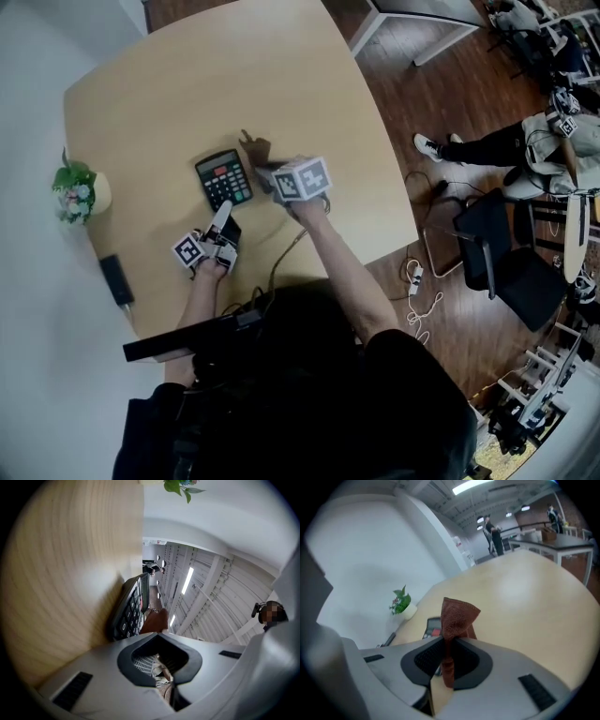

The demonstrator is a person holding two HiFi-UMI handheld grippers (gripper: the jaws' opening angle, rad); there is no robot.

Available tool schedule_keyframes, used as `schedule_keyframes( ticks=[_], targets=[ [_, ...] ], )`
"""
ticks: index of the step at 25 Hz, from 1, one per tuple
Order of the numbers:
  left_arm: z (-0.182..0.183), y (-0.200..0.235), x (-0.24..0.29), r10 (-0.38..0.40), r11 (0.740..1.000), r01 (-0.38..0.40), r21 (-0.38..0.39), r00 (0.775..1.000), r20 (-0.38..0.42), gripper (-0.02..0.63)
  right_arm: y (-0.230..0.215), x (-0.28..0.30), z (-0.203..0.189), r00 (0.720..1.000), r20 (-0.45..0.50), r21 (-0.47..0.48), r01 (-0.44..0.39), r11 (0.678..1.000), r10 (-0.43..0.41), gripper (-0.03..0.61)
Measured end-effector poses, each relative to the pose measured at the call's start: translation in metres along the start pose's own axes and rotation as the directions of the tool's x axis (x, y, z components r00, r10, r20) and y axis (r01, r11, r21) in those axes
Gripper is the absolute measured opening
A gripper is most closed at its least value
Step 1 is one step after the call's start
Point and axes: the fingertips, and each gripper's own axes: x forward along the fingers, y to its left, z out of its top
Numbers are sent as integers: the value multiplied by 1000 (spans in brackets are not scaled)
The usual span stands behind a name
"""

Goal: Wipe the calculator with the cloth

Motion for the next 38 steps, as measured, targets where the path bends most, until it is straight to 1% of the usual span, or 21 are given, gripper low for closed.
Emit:
schedule_keyframes(
  ticks=[2, 3, 5, 8, 10, 15, 18, 20, 21, 22, 23, 24, 26, 27, 29, 31, 32, 33, 34, 36, 38],
  targets=[
    [-1, 0, 0, 0, 1000, 0, -1, 1000, 3, 20, -11, 22, 42, 998, 60, -41, 6, 999, -4, 49],
    [-1, 0, 0, 0, 1000, 0, -1, 1000, 4, 20, -13, 35, 50, 999, 49, -56, -9, 998, 11, 49],
    [-2, 0, 1, 1, 1000, -1, 1, 1000, 5, 20, -13, 57, 44, 998, -30, -72, -51, 996, 49, 49],
    [-2, 2, 0, 6, 1000, -6, 2, 1000, -1, 20, -10, 60, 7, 988, -141, -37, -66, 997, 60, 49],
    [-1, 2, 0, 5, 1000, -5, 4, 1000, -4, 21, -3, 49, -18, 984, -169, 11, -61, 998, 62, 49],
    [0, 2, 0, 6, 1000, -6, -5, 1000, 2, 21, 33, 20, -94, 965, -252, 66, -57, 996, 72, 49],
    [1, 2, 0, 3, 1000, -3, -3, 1000, 4, 23, 69, 5, -146, 934, -314, 157, -125, 980, 169, 49],
    [0, 2, 0, 0, 1000, 0, -4, 1000, 3, 23, 82, -6, -163, 916, -334, 189, -166, 968, 222, 48],
    [-1, 1, 0, -2, 1000, 2, -10, 1000, 4, 23, 79, -11, -159, 919, -328, 177, -167, 970, 218, 48],
    [-2, 0, -1, -2, 1000, 2, -24, 1000, 10, 17, 69, -14, -144, 933, -306, 142, -152, 978, 190, 48],
    [-4, -2, -5, 1, 999, 0, -43, 1000, 18, 18, 55, -16, -118, 953, -268, 83, -124, 989, 142, 49],
    [-6, -5, -10, 10, 998, -7, -70, 999, 31, 45, 39, -16, -84, 973, -216, 6, -84, 996, 84, 49],
    [-8, -7, -26, 54, 989, -42, -143, 995, 81, 96, 11, -8, -10, 994, -104, -169, 10, 986, -27, 49],
    [-8, -5, -35, 94, 981, -73, -178, 989, 113, 126, 2, 1, 24, 996, -65, -257, 44, 965, -63, 49],
    [-9, 0, -47, 172, 966, -136, -222, 973, 155, 288, -2, 30, 69, 994, -68, -422, 45, 906, -81, 49],
    [-9, 2, -50, 215, 956, -171, -237, 961, 172, 322, 2, 65, 80, 982, -177, -544, -38, 838, -70, 49],
    [-9, 4, -48, 226, 955, -183, -234, 958, 175, 322, 3, 79, 74, 965, -254, -578, -95, 811, -67, 49],
    [-8, 5, -46, 232, 955, -191, -226, 957, 173, 323, 3, 89, 65, 942, -331, -587, -152, 795, -64, 48],
    [-6, 5, -42, 233, 957, -194, -217, 958, 169, 323, 3, 93, 55, 916, -399, -569, -202, 797, -52, 48],
    [-1, 3, -38, 223, 960, -188, -208, 961, 160, 324, 4, 89, 40, 876, -482, -483, -264, 835, -2, 34],
    [4, 1, -37, 215, 962, -182, -203, 964, 154, 325, 3, 80, 33, 865, -501, -404, -262, 876, 27, 35]
  ],
)
